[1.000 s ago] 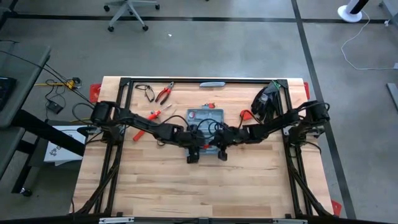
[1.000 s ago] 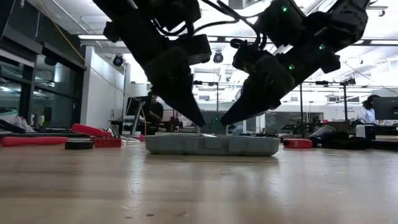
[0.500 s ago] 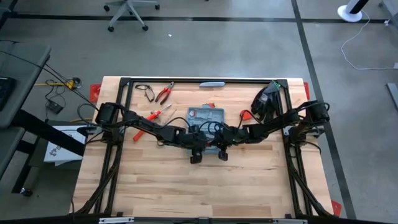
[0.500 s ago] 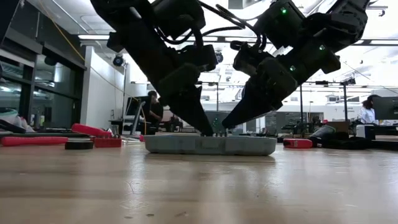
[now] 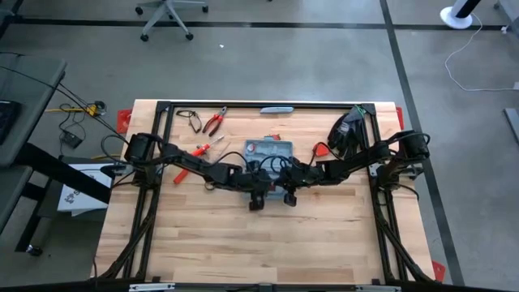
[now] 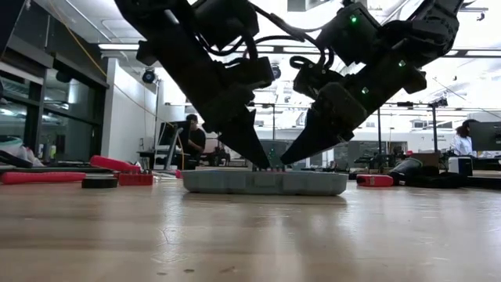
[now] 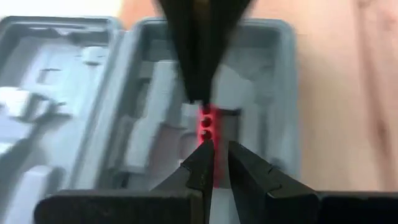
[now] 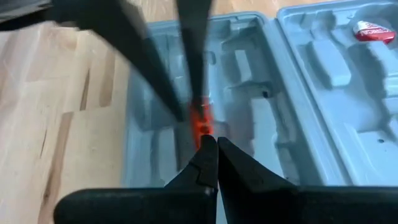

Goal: Prefit tool cases
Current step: Put the right orange multi-bit set into the gray tool case

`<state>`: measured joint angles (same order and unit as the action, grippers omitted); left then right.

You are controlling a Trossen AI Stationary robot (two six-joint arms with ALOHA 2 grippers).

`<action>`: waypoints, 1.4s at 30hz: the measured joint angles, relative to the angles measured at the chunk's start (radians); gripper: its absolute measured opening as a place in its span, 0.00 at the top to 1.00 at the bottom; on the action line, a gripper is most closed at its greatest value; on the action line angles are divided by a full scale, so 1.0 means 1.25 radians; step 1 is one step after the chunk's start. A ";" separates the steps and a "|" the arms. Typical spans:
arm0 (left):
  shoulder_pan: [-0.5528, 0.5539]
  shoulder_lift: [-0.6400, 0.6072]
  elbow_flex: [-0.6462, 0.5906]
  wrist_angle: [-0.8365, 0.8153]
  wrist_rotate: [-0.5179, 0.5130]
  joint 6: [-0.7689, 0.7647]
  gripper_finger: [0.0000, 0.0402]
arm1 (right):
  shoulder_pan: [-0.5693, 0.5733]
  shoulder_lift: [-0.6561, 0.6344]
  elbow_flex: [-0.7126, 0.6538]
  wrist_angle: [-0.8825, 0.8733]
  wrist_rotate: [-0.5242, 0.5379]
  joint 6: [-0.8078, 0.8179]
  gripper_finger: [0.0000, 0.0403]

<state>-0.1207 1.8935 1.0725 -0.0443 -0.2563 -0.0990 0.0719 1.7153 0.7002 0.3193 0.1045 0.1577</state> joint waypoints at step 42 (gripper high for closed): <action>0.117 0.027 0.000 -0.037 0.182 0.011 0.56 | -0.039 -0.005 -0.030 0.004 0.031 -0.007 0.94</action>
<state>0.0250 1.9266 1.0725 -0.0910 -0.0293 -0.0853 0.0235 1.7096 0.6628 0.3244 0.1436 0.1486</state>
